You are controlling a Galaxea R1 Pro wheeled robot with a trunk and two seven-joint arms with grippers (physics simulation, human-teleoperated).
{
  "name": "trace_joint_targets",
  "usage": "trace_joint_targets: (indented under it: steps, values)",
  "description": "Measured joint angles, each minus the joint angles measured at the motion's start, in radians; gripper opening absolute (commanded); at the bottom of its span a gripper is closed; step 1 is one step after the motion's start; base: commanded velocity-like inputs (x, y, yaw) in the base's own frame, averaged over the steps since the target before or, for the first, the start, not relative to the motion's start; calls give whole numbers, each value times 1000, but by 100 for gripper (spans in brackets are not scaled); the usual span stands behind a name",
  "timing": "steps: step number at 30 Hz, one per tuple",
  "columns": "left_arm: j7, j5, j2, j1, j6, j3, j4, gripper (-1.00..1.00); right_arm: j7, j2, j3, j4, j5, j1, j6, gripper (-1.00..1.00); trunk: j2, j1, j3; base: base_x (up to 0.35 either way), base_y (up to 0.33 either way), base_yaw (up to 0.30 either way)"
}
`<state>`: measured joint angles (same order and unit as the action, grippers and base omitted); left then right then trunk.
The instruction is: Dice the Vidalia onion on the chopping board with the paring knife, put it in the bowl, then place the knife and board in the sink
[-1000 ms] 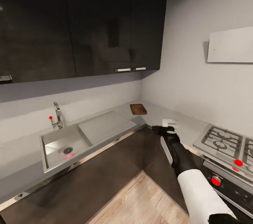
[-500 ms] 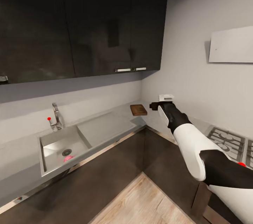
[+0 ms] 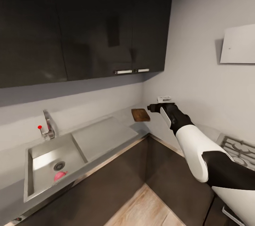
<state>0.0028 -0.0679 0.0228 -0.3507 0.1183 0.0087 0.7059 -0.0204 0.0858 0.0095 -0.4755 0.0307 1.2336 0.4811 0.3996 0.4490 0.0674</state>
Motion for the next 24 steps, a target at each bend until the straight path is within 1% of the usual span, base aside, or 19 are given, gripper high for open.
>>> trace_joint_targets:
  steps: [8, 9, 11, 13, 17, 24]
  values:
    - [1, 0, -1, 0, 0, 0, -13, 100, 2, 3, 0, 3, -1, 1, -18, 100, 0, 0, 0, 270, -87, 0]
    - [1, 0, -2, 0, 0, 0, -14, 100, 3, 3, 1, 3, -2, 0, -19, 100, 0, 0, 0, 224, -133, 0]
    - [1, 1, -14, 0, 0, 1, -24, 100, 3, 5, 2, 3, -2, 1, -20, 100, 0, 0, 0, 160, -176, 0]
    - [1, 1, -23, 0, 0, 1, -40, 100, 3, 7, 3, 3, -3, 1, -20, 100, 0, 1, 0, 43, -238, 0]
    - [1, 1, -28, 0, 0, 0, -56, 100, 0, 9, 3, 2, -3, 1, -19, 100, 0, 1, 0, 11, -257, 0]
    - [1, 1, -30, 0, -1, 0, -62, 100, 1, 9, 3, 1, -3, 1, -19, 100, 0, 1, 0, 6, -264, 0]
